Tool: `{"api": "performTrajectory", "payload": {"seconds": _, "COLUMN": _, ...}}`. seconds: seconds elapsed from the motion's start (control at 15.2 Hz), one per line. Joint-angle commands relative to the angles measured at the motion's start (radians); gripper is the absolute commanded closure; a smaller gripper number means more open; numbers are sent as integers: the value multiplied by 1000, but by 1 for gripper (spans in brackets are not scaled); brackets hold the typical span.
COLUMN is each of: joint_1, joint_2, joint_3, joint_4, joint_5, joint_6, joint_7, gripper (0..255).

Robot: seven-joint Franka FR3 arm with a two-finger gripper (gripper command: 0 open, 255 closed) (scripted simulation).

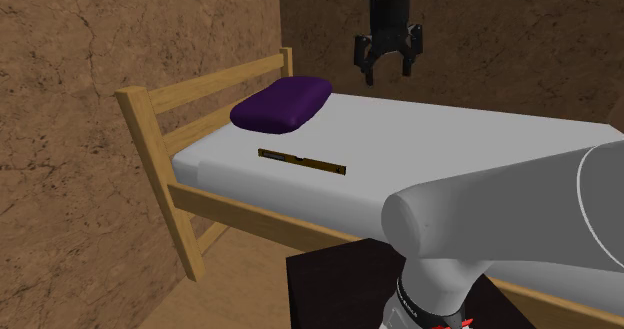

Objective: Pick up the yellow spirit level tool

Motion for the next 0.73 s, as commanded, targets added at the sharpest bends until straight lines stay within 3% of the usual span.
{"api": "performTrajectory", "payload": {"seconds": 0.0, "joint_1": 0, "joint_2": 0, "joint_3": 0, "joint_4": 0, "joint_5": 0, "joint_6": 0, "joint_7": 0, "gripper": 0}}
{"api": "performTrajectory", "payload": {"seconds": 0.66, "joint_1": 91, "joint_2": 197, "joint_3": -63, "joint_4": -130, "joint_5": 10, "joint_6": 357, "joint_7": -205, "gripper": 0}}
